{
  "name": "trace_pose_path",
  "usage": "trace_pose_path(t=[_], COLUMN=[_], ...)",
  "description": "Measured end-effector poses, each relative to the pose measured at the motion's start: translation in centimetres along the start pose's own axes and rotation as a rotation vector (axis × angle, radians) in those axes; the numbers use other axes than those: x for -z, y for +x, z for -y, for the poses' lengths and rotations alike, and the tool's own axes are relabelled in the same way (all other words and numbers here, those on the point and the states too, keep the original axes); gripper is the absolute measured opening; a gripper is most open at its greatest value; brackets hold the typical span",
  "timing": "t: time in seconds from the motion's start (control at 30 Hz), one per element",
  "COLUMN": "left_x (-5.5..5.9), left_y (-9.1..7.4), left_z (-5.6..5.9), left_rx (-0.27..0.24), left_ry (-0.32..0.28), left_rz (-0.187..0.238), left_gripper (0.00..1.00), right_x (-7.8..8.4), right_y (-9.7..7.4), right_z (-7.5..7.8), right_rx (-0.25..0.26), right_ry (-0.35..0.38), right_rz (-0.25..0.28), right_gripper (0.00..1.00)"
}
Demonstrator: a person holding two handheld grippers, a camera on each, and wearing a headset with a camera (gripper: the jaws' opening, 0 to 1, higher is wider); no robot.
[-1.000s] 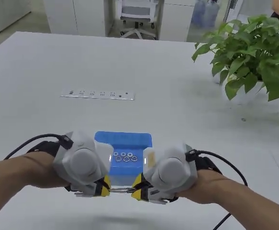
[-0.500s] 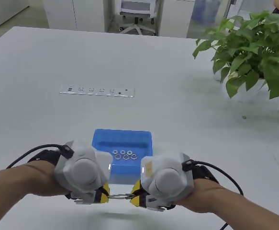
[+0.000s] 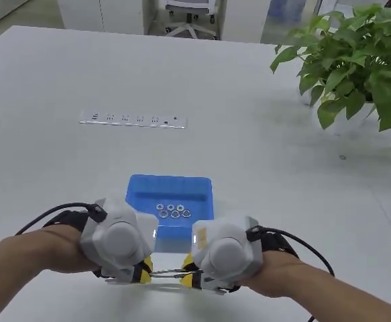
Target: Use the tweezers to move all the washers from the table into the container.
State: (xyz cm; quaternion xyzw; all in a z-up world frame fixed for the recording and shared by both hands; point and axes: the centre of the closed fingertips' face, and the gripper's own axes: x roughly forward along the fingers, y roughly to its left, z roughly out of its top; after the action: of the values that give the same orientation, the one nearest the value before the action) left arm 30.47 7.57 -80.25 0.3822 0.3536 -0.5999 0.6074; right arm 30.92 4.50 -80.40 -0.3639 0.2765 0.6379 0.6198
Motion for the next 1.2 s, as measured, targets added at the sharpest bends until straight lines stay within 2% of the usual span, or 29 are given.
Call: trace_pose_path(t=[0.17,0.5,1.2], left_x=[0.4,1.1,1.0], left_y=[0.3,0.8,1.0], left_z=[0.3,0.5,0.1], left_rx=[0.02,0.02,0.003], left_ry=[-0.003,0.011,0.001], left_rz=[-0.014,-0.039,-0.032], left_gripper=[0.07,0.07,0.09], right_x=[0.0,0.7,0.8], right_y=[0.4,1.1,0.9], right_z=[-0.3,-0.7,-0.2], right_rx=[-0.009,-0.014,-0.006], right_ry=[0.006,0.026,0.041], right_rz=[-0.003,-0.026,-0.027], right_gripper=[0.11,0.12,0.12])
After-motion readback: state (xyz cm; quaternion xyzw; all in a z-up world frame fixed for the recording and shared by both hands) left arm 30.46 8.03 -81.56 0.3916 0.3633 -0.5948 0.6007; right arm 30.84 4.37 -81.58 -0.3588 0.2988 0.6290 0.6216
